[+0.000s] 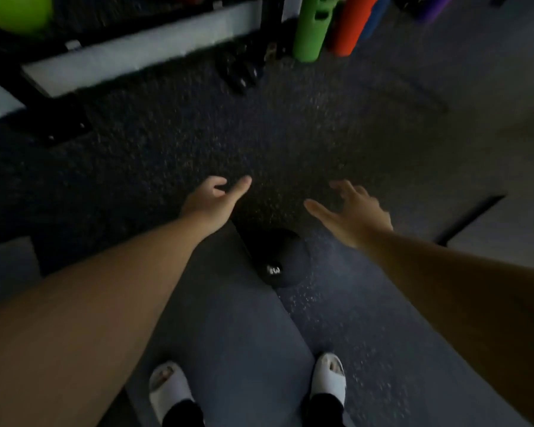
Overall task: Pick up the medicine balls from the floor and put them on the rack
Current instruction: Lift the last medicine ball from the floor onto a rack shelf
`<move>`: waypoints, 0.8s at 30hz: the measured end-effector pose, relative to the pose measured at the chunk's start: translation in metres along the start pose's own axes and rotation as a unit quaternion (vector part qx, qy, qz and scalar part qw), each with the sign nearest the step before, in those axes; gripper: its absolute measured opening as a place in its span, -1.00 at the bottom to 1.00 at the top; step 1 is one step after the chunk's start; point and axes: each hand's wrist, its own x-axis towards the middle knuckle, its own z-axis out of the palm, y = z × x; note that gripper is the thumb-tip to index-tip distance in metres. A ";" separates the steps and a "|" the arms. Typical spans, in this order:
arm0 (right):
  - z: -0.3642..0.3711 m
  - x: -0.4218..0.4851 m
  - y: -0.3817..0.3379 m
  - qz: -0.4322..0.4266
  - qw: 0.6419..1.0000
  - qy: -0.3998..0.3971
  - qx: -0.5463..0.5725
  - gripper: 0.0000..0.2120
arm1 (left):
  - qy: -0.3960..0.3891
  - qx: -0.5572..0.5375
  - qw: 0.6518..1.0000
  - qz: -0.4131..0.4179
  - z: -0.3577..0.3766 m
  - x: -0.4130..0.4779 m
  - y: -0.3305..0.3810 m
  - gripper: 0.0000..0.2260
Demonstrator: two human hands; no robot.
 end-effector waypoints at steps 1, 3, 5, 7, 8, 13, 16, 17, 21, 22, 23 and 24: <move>0.017 0.011 0.014 -0.004 1.000 -0.014 0.002 -0.09 | 0.004 0.004 1.000 -0.013 0.024 0.012 -0.014 -0.24; 0.050 0.034 0.040 -0.009 1.000 -0.029 0.005 -0.07 | 0.017 0.007 0.999 -0.026 0.066 0.037 -0.041 -0.27; 0.089 0.057 0.064 -0.009 0.999 -0.040 0.007 -0.03 | 0.018 0.003 0.999 -0.041 0.102 0.061 -0.069 -0.43; 0.132 0.078 0.083 0.003 0.998 -0.059 0.023 0.01 | 0.010 -0.013 0.997 -0.073 0.135 0.081 -0.097 -0.53; 0.153 0.087 0.091 0.010 0.997 -0.070 0.033 0.02 | 0.006 -0.015 0.997 -0.081 0.151 0.091 -0.110 -0.55; 0.244 0.125 0.119 0.058 0.992 -0.098 0.063 0.11 | -0.063 -0.042 0.989 -0.124 0.225 0.144 -0.181 -0.22; 0.285 0.141 0.125 0.074 0.989 -0.118 0.046 0.17 | -0.073 -0.085 0.980 -0.165 0.251 0.168 -0.204 -0.03; 0.296 0.147 0.127 0.077 0.989 -0.117 0.046 0.20 | -0.077 -0.108 0.975 -0.179 0.258 0.173 -0.207 0.04; 0.326 0.176 0.132 0.119 0.981 -0.112 0.100 0.35 | -0.095 -0.152 0.961 -0.212 0.270 0.198 -0.217 0.26; 0.331 0.180 0.133 0.138 0.975 -0.117 0.126 0.38 | -0.104 -0.163 0.956 -0.223 0.271 0.203 -0.220 0.24; 0.334 0.184 0.134 0.156 0.968 -0.122 0.154 0.39 | -0.116 -0.174 0.948 -0.241 0.271 0.205 -0.221 0.23; 0.337 0.186 0.134 0.171 0.961 -0.124 0.181 0.39 | -0.130 -0.188 0.938 -0.260 0.272 0.207 -0.223 0.25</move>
